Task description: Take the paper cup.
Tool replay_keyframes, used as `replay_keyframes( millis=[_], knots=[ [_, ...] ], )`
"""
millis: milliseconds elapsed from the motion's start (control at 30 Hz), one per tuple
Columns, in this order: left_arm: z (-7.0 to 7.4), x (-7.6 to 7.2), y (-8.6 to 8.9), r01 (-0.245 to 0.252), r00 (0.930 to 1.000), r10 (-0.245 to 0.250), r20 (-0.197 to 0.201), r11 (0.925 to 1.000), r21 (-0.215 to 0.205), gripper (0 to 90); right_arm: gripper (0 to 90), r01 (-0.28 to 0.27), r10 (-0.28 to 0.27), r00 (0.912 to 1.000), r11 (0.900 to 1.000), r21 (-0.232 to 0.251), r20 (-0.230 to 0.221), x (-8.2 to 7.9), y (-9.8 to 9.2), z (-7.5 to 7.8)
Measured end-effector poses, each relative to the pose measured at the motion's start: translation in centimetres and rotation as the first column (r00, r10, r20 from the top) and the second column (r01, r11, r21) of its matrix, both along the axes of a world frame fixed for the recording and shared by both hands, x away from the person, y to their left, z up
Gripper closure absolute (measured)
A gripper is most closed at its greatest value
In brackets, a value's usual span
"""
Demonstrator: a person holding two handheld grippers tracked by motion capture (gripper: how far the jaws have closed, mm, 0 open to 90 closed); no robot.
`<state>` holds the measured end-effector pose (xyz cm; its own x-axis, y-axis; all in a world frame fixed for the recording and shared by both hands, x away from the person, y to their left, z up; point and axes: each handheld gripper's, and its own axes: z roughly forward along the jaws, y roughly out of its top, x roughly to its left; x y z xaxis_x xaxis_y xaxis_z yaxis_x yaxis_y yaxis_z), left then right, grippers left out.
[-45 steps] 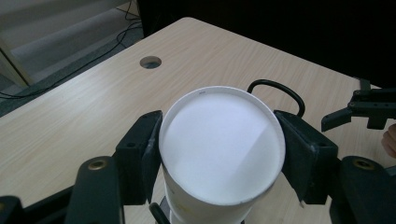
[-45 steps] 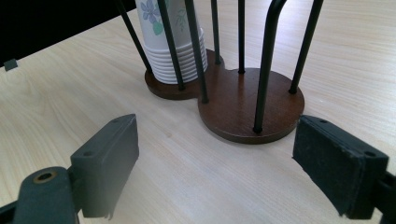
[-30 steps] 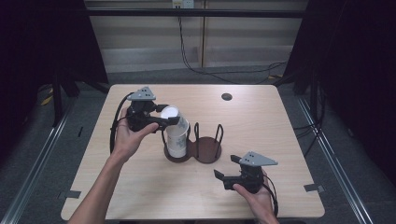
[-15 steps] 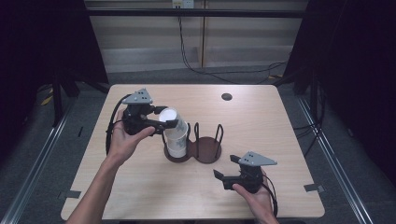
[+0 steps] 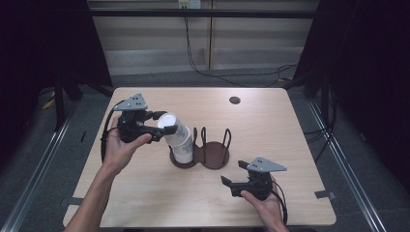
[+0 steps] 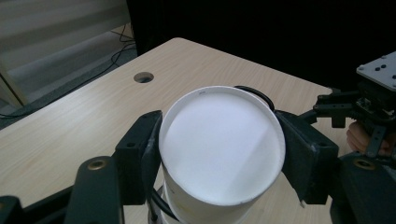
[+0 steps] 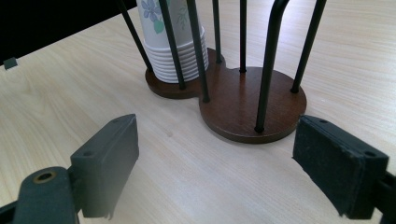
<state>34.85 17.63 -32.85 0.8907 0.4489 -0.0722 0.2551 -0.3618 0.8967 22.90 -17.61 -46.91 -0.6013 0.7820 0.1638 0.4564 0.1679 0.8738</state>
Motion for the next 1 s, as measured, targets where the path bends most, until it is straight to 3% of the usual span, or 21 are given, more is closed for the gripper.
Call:
replay_keyframes(
  millis=[267,400,667,767,1000],
  knots=[
    [-0.4,-1.2,1.6,0.001,1.0,-0.001,0.002,0.999,-0.045,35.9,13.9,0.0,0.0,1.0,1.0,-0.001,0.0,0.0,0.0,0.0],
    [-0.6,-2.0,2.5,-0.031,0.9994,0.032,0.011,0.9981,-0.053,35.9,14.0,0.001,-0.001,1.0,1.0,-0.003,-0.003,0.0,0.1,0.0],
    [-1.1,-2.7,4.1,-0.047,0.9989,0.048,0.003,0.997,-0.062,36.1,13.9,0.007,-0.007,1.0,1.0,0.001,-0.002,0.0,-0.1,0.0],
    [-1.2,-3.1,4.5,-0.034,0.9994,0.033,-0.011,0.9958,-0.086,36.2,13.9,0.008,-0.008,1.0,1.0,0.002,-0.003,0.0,-0.1,0.0],
    [-1.5,-3.8,4.8,-0.005,0.9997,0.003,-0.026,0.9959,-0.091,36.2,13.9,-0.012,0.012,0.9999,1.0,0.016,-0.006,0.0,0.0,0.2]
  ],
)
